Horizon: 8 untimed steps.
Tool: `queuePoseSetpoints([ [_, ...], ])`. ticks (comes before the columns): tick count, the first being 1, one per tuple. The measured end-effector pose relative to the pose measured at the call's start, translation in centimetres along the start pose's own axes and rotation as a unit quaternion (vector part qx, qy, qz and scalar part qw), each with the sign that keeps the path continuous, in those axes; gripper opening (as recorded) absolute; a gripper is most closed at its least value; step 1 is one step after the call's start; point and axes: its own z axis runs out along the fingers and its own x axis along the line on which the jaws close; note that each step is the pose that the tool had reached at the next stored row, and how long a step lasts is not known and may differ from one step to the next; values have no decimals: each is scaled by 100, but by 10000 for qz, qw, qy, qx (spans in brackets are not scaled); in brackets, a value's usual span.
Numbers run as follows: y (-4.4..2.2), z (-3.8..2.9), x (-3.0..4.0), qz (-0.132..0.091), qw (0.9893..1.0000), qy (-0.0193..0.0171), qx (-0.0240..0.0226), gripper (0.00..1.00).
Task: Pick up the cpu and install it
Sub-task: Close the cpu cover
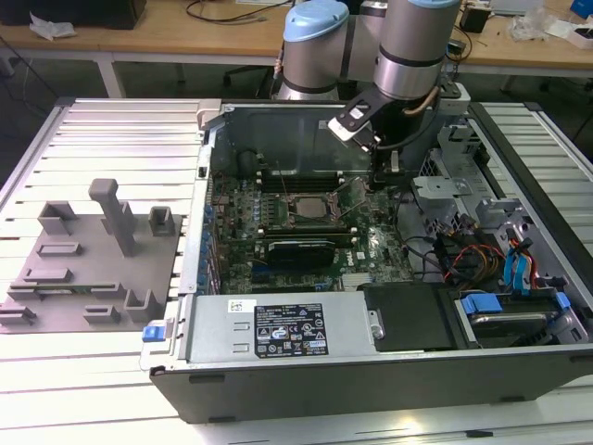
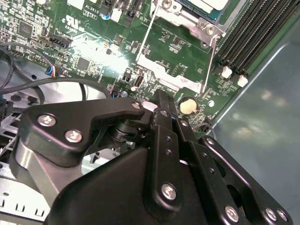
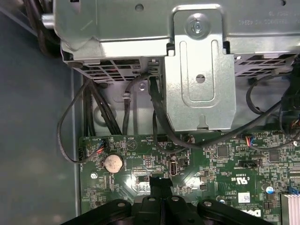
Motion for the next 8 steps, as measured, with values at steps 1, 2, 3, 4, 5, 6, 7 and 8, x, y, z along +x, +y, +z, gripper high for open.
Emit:
queuePoseSetpoints([
  [1, 0, 13, 0, 0, 10000, 0, 0, 11],
  [2, -1, 37, -1, 0, 10000, -1, 2, 11],
  [3, -2, 50, -1, 0, 10000, -1, 3, 11],
  [4, -2, 60, -1, 0, 10000, 0, 4, 11],
  [5, -2, 60, -1, 0, 10000, -2, 4, 11],
  [6, -2, 61, -1, 0, 10000, -1, 4, 11],
  [7, -2, 61, -1, 0, 10000, -1, 4, 11],
  [8, -2, 62, -1, 0, 10000, -1, 4, 11],
])
